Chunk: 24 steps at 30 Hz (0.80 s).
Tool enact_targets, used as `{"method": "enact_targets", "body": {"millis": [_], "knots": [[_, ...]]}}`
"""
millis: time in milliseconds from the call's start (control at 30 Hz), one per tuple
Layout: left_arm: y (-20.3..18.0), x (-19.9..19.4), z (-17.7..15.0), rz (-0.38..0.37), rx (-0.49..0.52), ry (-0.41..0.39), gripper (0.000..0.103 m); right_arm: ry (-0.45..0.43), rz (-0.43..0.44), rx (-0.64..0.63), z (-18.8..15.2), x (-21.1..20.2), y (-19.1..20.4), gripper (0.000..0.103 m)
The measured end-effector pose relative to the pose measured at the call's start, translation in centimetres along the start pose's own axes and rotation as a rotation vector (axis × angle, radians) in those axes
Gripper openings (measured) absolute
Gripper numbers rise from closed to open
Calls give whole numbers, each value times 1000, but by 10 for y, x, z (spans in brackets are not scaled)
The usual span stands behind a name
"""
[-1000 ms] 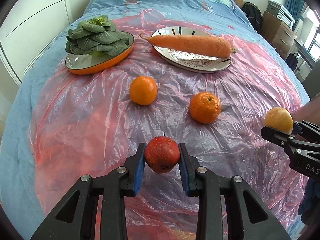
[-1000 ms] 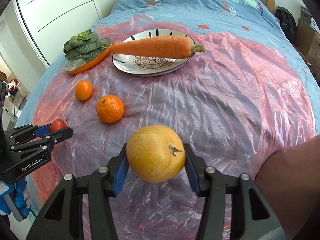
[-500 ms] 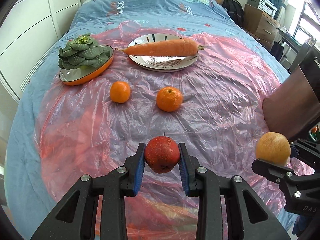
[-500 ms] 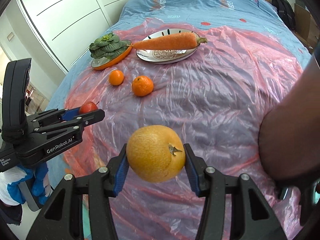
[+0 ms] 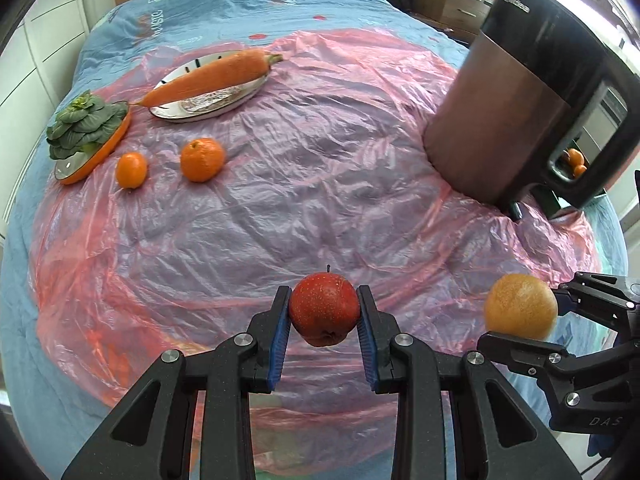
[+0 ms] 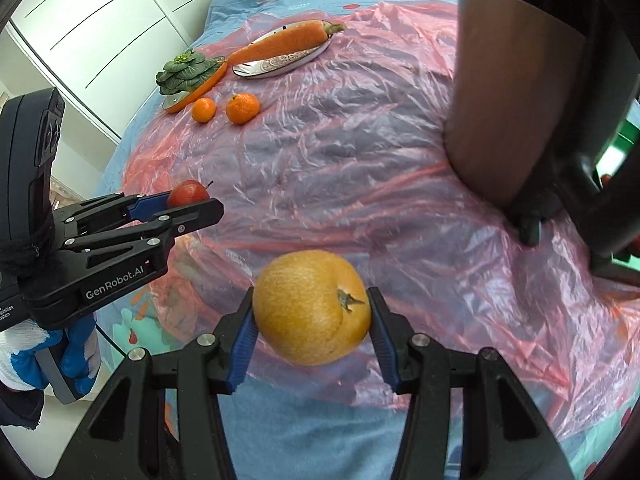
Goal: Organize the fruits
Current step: 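Carry the apple and pear with both tools over the green tray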
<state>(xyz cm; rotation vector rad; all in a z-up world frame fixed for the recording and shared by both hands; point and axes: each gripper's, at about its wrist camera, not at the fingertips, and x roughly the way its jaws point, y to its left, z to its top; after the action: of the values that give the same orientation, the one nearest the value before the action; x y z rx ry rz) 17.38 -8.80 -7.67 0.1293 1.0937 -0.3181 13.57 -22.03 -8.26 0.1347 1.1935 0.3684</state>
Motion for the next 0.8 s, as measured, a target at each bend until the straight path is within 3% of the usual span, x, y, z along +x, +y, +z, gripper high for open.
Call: {"method": "enact_targets", "body": {"millis": [467,800], "knots": [[-118,0,1,-127,206,33,27,-25,-88,174,-50,-61,-88,62],[-222,3,8,-252,348,44,27,-124,-220,319,-67,-121,-183,62]]}}
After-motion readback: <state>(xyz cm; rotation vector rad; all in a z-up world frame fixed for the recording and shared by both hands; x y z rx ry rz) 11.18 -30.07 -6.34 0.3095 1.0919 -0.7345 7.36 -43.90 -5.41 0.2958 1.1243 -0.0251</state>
